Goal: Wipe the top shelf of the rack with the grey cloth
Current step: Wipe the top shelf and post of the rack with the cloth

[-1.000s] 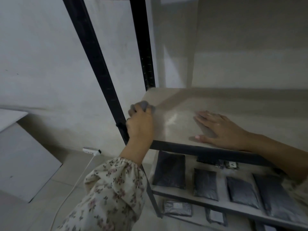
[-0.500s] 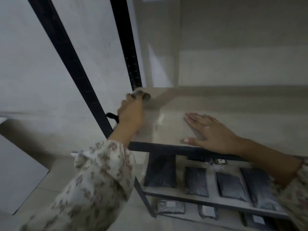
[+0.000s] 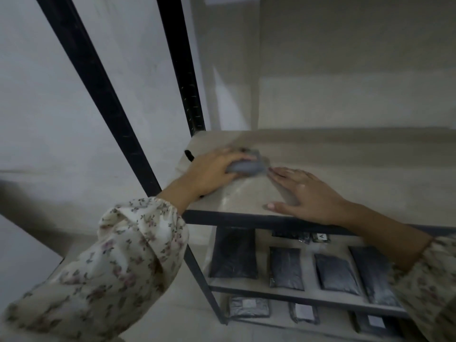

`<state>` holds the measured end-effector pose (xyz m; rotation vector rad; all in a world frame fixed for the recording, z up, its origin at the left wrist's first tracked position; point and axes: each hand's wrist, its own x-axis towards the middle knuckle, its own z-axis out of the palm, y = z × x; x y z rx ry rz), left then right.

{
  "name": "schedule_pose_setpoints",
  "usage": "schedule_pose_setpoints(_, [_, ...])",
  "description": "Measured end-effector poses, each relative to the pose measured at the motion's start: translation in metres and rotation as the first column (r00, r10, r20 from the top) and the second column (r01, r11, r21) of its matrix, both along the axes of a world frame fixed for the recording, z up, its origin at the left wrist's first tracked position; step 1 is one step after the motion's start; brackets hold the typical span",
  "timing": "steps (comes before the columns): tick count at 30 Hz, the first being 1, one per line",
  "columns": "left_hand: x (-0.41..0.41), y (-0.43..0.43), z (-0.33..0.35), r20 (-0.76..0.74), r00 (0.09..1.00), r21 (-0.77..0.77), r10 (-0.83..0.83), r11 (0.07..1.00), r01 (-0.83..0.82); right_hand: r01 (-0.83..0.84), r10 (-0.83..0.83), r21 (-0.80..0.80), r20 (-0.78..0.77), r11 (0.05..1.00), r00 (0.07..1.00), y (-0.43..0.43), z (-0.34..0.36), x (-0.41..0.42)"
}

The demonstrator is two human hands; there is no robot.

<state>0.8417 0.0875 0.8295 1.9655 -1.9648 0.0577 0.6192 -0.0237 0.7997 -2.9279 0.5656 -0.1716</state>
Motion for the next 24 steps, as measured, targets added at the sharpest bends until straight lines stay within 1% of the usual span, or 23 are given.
schedule_pose_setpoints(1, [0.007,-0.005,0.001,0.039,0.996,-0.038,0.082,0.996,-0.081,0.002,-0.002,0.007,0.014,1.000,1.000,0.001,0.001,-0.001])
schedule_pose_setpoints(2, [0.015,-0.011,0.001,0.030,0.986,-0.055,0.166,0.985,-0.165,0.005,-0.005,0.013,0.026,1.000,1.000,0.002,0.001,-0.002])
schedule_pose_setpoints(3, [0.023,-0.016,-0.001,0.002,0.973,-0.032,0.233,0.972,-0.233,0.010,-0.011,0.015,0.037,1.000,0.999,0.003,0.002,-0.002])
schedule_pose_setpoints(4, [0.028,-0.021,-0.004,-0.015,0.965,0.016,0.262,0.965,-0.261,0.020,-0.020,0.012,0.041,1.000,0.999,0.004,0.003,-0.003])
schedule_pose_setpoints(5, [0.030,-0.023,-0.008,-0.020,0.967,0.060,0.256,0.965,-0.254,0.029,-0.029,0.005,0.043,1.000,0.999,0.005,0.003,-0.003])
schedule_pose_setpoints(6, [0.028,-0.022,-0.012,-0.025,0.974,0.075,0.227,0.972,-0.224,0.035,-0.035,0.000,0.047,0.999,0.998,0.005,0.003,-0.003])
schedule_pose_setpoints(9, [0.011,-0.007,-0.013,-0.086,0.991,0.012,0.101,0.995,-0.100,0.043,-0.043,0.001,0.038,0.999,0.998,0.006,0.003,-0.003])
schedule_pose_setpoints(10, [0.006,0.002,-0.013,-0.126,0.991,0.018,0.043,0.999,-0.041,0.045,-0.045,-0.001,0.034,0.999,0.998,0.006,0.002,-0.003])
schedule_pose_setpoints(12, [-0.004,0.017,-0.009,-0.261,0.963,0.066,-0.071,0.994,0.091,0.052,-0.051,-0.003,0.037,0.999,0.998,0.005,0.002,-0.003])
schedule_pose_setpoints(13, [-0.006,0.021,-0.007,-0.314,0.944,0.091,-0.106,0.986,0.141,0.053,-0.053,-0.003,0.039,0.999,0.998,0.005,0.002,-0.003])
schedule_pose_setpoints(14, [-0.005,0.021,-0.005,-0.327,0.938,0.086,-0.115,0.985,0.151,0.053,-0.053,-0.003,0.040,0.999,0.998,0.005,0.002,-0.002])
schedule_pose_setpoints(15, [-0.003,0.017,-0.003,-0.310,0.946,0.043,-0.096,0.992,0.115,0.053,-0.053,-0.001,0.044,0.999,0.998,0.004,0.002,-0.002])
schedule_pose_setpoints(16, [0.002,0.010,-0.002,-0.277,0.960,-0.023,-0.039,0.999,0.034,0.055,-0.055,0.005,0.048,0.998,0.997,0.005,0.002,-0.002])
schedule_pose_setpoints(18, [0.014,0.000,-0.005,-0.233,0.961,-0.125,0.149,0.975,-0.182,0.060,-0.061,0.013,0.045,0.998,0.997,0.005,0.003,-0.002])
schedule_pose_setpoints(19, [0.019,-0.002,-0.009,-0.212,0.951,-0.122,0.227,0.959,-0.256,0.060,-0.060,0.011,0.042,0.998,0.997,0.005,0.003,-0.002])
schedule_pose_setpoints(20, [0.022,-0.004,-0.016,-0.171,0.949,-0.092,0.266,0.954,-0.284,0.056,-0.056,0.004,0.035,0.998,0.998,0.004,0.002,-0.002])
schedule_pose_setpoints(22, [0.014,0.000,-0.026,-0.087,0.960,-0.038,0.266,0.962,-0.270,0.046,-0.045,-0.008,0.022,0.999,0.999,0.004,0.001,-0.002])
schedule_pose_setpoints(24, [-0.003,0.010,-0.027,-0.069,0.967,-0.049,0.246,0.967,-0.249,0.043,-0.043,0.000,0.031,0.999,0.999,0.003,0.001,-0.002])
